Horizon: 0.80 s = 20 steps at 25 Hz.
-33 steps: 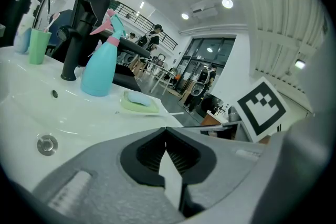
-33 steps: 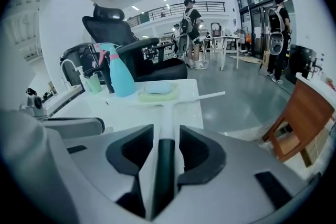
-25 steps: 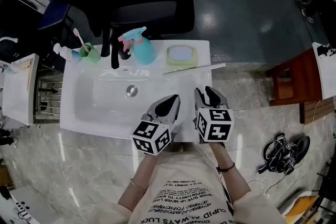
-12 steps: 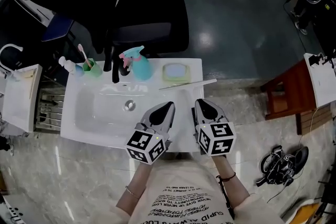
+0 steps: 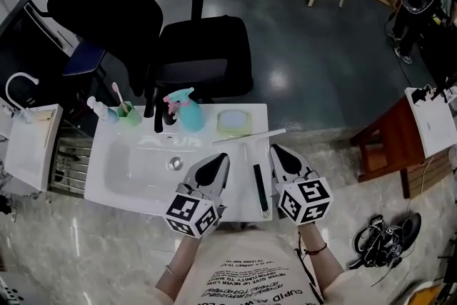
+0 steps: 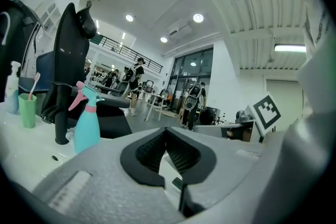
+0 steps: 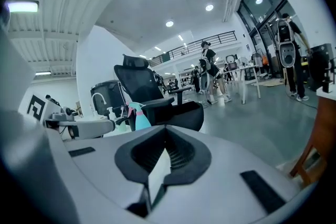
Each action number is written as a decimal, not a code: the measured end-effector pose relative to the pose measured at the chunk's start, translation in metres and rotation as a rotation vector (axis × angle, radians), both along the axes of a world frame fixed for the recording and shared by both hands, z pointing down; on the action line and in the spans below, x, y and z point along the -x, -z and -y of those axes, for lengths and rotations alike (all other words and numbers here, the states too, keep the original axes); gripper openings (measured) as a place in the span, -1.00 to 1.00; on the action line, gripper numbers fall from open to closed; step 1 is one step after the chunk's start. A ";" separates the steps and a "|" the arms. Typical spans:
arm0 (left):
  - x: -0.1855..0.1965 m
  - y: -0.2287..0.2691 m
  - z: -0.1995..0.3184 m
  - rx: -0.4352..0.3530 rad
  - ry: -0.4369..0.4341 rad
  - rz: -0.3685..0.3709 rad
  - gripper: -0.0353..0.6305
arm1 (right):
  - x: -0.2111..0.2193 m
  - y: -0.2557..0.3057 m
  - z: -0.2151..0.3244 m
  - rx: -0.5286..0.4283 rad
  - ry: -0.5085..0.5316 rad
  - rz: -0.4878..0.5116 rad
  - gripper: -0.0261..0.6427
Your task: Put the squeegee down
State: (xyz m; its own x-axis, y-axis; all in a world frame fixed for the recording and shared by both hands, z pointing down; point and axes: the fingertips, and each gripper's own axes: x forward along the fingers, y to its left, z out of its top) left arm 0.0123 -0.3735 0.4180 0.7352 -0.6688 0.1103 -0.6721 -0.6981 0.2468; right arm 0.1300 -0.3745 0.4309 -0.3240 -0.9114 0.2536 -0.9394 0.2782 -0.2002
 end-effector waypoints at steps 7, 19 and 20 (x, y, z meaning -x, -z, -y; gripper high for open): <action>0.013 0.014 -0.001 -0.040 0.049 -0.005 -0.83 | -0.016 0.024 -0.006 -0.072 -0.011 0.050 -0.91; 0.034 0.024 -0.003 -0.088 0.132 0.001 -0.83 | -0.047 0.036 -0.018 -0.121 -0.072 0.101 -0.91; 0.035 0.024 -0.002 -0.091 0.137 0.001 -0.83 | -0.049 0.037 -0.019 -0.126 -0.074 0.099 -0.91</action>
State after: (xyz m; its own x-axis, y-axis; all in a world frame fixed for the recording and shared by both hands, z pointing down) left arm -0.0229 -0.3711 0.3936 0.6362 -0.7702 0.0451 -0.7629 -0.6192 0.1861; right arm 0.1787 -0.3560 0.3940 -0.2722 -0.9564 0.1062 -0.9357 0.2373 -0.2609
